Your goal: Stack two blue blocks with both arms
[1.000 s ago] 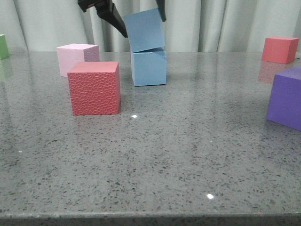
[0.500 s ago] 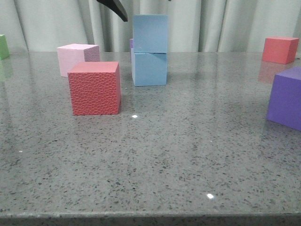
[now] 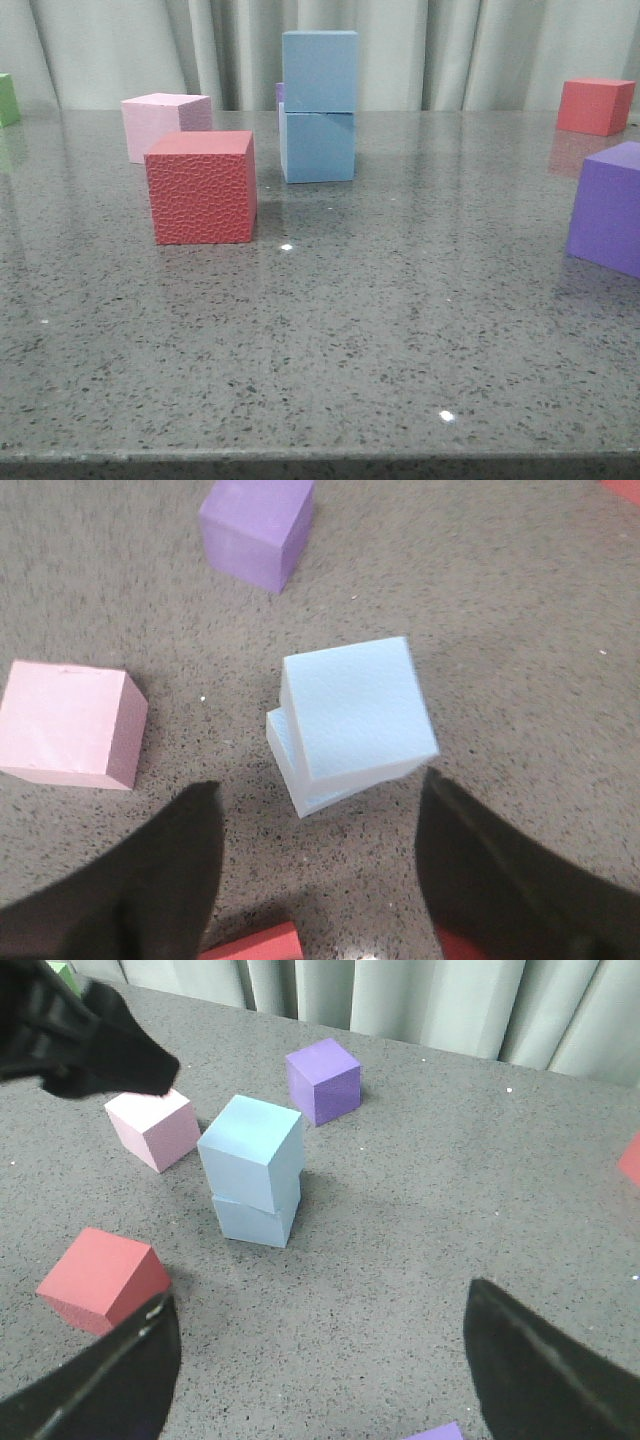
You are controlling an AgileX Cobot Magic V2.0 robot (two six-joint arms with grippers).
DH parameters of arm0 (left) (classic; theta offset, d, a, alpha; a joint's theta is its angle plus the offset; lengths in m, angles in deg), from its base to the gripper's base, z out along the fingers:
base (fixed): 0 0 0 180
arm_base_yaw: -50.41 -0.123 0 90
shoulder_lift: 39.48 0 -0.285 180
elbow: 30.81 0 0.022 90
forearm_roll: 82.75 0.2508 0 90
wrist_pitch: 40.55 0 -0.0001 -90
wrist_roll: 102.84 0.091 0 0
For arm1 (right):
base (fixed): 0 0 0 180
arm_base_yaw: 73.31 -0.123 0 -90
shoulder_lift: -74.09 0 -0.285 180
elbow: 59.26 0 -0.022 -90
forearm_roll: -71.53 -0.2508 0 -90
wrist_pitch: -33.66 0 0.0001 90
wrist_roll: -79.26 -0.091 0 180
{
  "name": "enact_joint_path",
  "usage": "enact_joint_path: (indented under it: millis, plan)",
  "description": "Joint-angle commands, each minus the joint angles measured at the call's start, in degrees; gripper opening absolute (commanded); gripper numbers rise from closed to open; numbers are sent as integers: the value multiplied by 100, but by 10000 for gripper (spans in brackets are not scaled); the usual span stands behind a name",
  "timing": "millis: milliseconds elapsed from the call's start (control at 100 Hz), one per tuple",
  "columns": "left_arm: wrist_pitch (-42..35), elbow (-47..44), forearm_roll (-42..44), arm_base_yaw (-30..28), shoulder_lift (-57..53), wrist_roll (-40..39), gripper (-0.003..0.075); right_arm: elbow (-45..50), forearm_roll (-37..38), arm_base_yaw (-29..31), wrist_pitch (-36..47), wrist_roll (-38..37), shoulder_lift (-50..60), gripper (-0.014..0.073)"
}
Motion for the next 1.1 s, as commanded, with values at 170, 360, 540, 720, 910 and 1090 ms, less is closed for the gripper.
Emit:
enact_joint_path:
  millis: [170, 360, 540, 720, 910, 1090]
  plan:
    - [-237, -17, 382, 334, -840, 264, 214, 765, 158, -3, 764, -162, 789, 533]
    - [-615, -720, 402, 492, -1447, 316, 30, 1231, 163, -3, 779, -331, 1353, 241]
    - [-1219, -1808, 433, 491, -2212, 316, -18, 1583, 192, -3, 769, -442, 1849, 27]
    - [-2004, -3161, 460, 491, -3010, 316, -18, 1989, 241, -3, 873, -442, 2373, -116]
    - [-2933, -4634, 471, 491, -3924, 316, -18, 2521, 307, -3, 1290, -437, 3037, -118]
    - [-3911, -5923, 471, 491, -4678, 316, -18, 3048, 409, -3, 1727, -437, 3653, -118]
